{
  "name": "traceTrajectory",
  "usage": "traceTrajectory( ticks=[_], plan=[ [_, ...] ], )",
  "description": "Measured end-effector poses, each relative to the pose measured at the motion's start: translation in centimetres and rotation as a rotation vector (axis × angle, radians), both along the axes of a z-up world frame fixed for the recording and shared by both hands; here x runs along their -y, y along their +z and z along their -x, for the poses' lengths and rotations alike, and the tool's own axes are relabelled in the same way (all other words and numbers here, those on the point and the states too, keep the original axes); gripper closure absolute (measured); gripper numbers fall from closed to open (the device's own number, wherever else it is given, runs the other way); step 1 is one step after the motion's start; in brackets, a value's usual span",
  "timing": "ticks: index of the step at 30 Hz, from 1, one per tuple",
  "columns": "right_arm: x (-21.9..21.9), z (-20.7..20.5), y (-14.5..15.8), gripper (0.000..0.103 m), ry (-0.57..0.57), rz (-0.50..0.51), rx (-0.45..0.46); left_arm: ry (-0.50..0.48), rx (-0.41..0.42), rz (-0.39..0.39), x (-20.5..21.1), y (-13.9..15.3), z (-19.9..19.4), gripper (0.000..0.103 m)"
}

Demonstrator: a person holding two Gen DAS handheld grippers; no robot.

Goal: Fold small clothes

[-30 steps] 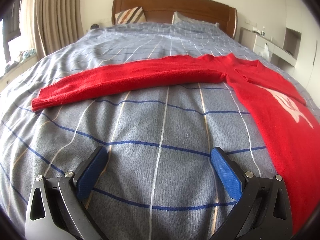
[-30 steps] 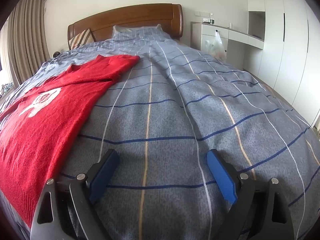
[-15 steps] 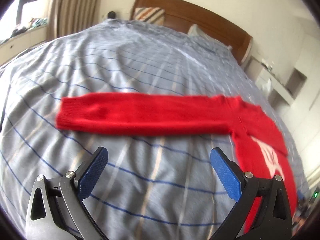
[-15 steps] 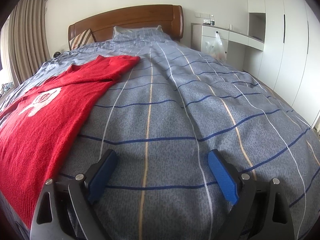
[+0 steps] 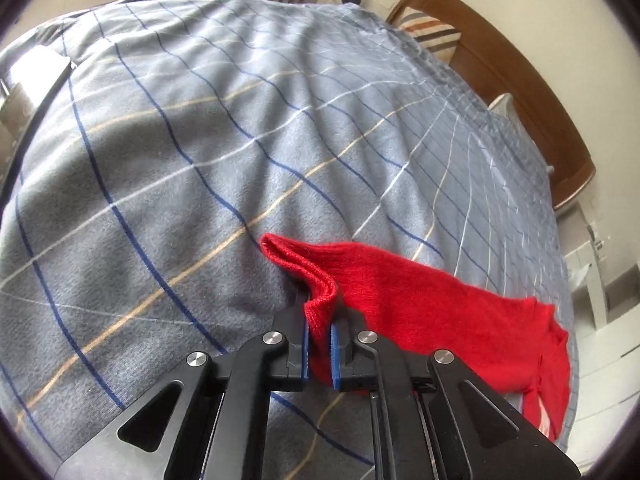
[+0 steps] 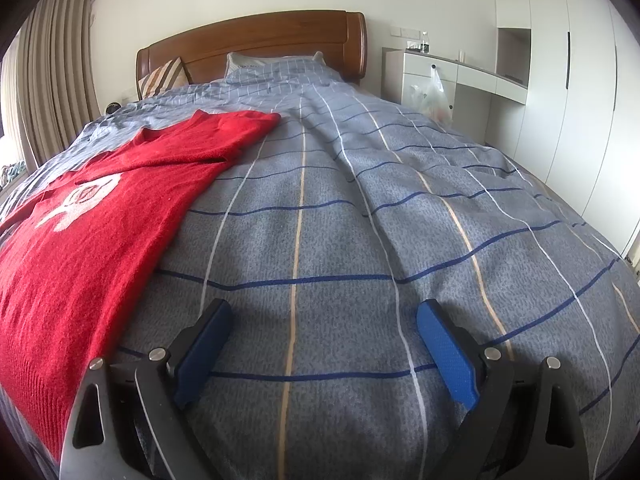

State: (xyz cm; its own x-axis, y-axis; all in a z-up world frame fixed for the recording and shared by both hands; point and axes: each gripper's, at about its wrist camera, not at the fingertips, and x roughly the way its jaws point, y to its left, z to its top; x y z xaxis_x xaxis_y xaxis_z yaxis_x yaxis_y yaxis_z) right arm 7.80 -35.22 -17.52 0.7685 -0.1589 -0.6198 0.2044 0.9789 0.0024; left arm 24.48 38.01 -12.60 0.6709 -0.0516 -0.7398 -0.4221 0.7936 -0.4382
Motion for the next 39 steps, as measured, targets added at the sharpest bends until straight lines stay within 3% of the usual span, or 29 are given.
traceTrajectory(
  ticks=[2, 5, 11, 14, 18, 19, 21, 22, 23, 25, 28, 33, 39],
  plan=[
    [0.0, 0.0, 0.0, 0.010, 0.000, 0.000, 0.000, -0.037, 0.056, -0.065, 1.5, 2.9, -0.4, 0.097],
    [0.0, 0.0, 0.0, 0.010, 0.000, 0.000, 0.000, -0.166, 0.162, -0.170, 6.1, 8.6, -2.1, 0.097],
    [0.0, -0.1, -0.1, 0.009, -0.001, -0.001, -0.003, -0.499, 0.350, -0.266, 20.7, 18.4, -5.4, 0.097],
    [0.0, -0.1, -0.1, 0.009, 0.000, 0.000, -0.003, -0.648, 0.396, -0.262, 28.5, 20.3, -6.1, 0.097],
    [0.0, -0.1, -0.1, 0.009, 0.000, 0.000, -0.002, -0.792, 0.408, -0.235, 37.3, 19.0, -6.8, 0.096],
    [0.0, -0.1, -0.1, 0.009, 0.000, 0.000, -0.002, -0.831, 0.403, -0.208, 39.2, 18.0, -6.9, 0.092],
    [0.0, -0.1, 0.0, 0.009, 0.000, -0.001, -0.002, -0.891, 0.361, -0.145, 42.1, 15.5, -7.0, 0.055],
    [0.0, -0.1, -0.1, 0.009, 0.000, 0.000, -0.002, -0.912, 0.333, -0.119, 43.0, 14.3, -6.8, 0.024],
    [0.0, -0.1, -0.1, 0.009, 0.000, 0.000, -0.002, -0.926, 0.321, -0.105, 43.4, 13.2, -6.3, 0.017],
    [0.0, -0.1, 0.0, 0.009, 0.000, -0.001, -0.003, -0.962, 0.303, -0.101, 43.7, 11.7, -4.7, 0.018],
    [0.0, -0.1, -0.1, 0.009, 0.000, 0.000, -0.003, -0.953, 0.281, -0.171, 41.1, 10.5, -1.8, 0.017],
    [0.0, -0.2, -0.1, 0.009, -0.001, 0.002, -0.007, -0.801, 0.217, -0.356, 32.8, 7.7, 2.0, 0.011],
    [0.0, -0.6, 0.8, 0.010, 0.006, -0.003, -0.053, -0.607, 0.131, -0.449, 24.3, 2.2, 5.7, 0.011]
  ],
)
